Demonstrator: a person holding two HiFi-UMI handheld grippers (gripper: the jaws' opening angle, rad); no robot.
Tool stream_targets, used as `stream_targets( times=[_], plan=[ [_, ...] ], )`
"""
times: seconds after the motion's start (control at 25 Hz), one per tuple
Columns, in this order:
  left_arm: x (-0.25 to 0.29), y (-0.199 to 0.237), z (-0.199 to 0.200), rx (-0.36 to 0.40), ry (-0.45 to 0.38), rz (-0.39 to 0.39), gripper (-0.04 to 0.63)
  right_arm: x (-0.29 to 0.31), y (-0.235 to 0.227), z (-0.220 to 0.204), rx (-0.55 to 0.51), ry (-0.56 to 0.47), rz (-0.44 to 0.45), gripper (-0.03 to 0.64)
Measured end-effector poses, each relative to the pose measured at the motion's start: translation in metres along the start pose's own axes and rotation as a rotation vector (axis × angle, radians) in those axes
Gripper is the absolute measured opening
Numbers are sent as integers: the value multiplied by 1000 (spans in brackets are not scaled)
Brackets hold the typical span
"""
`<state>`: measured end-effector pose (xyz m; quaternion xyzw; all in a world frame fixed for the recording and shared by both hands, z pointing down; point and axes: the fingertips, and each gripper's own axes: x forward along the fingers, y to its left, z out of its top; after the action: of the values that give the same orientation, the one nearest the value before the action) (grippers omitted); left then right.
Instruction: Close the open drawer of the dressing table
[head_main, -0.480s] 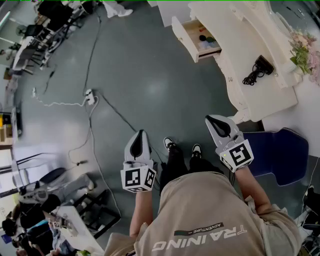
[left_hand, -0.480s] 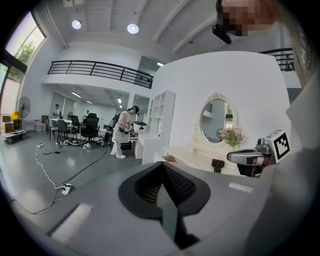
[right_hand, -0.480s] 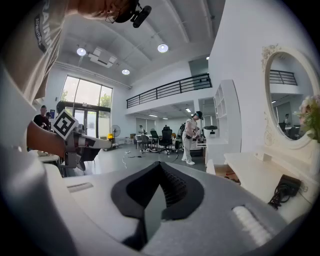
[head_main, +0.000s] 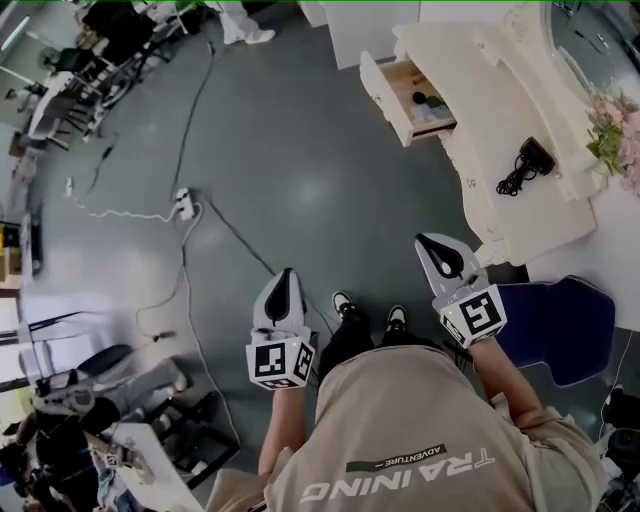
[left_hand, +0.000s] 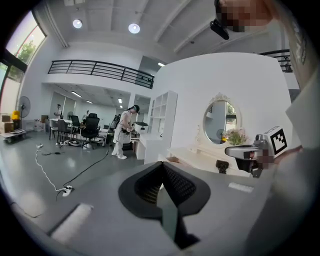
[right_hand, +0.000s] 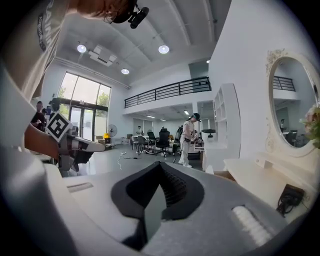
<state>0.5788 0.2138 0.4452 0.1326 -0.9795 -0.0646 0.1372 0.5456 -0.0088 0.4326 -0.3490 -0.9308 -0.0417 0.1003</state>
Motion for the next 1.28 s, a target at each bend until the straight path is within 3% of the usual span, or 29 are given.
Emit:
stream_targets(
  times=[0.36,0.64,0.92,1.08,1.28],
  plan=[
    [29,68,35,16,-27,-67,18,71,7,36,13,-8,-62,2],
    [67,121,36,27,-32,-126,18,126,18,40,-8,4,-92,2],
    [101,145,33,-23,-6,-99,18,168,10,39,-77,66,-44,2],
    [122,152,31,-16,31,-69,18,202,-3,35,-120,64,3,2],
    [162,156,56,-6,61,-59,18,252,-39,46,-74,19,33,2]
  ],
)
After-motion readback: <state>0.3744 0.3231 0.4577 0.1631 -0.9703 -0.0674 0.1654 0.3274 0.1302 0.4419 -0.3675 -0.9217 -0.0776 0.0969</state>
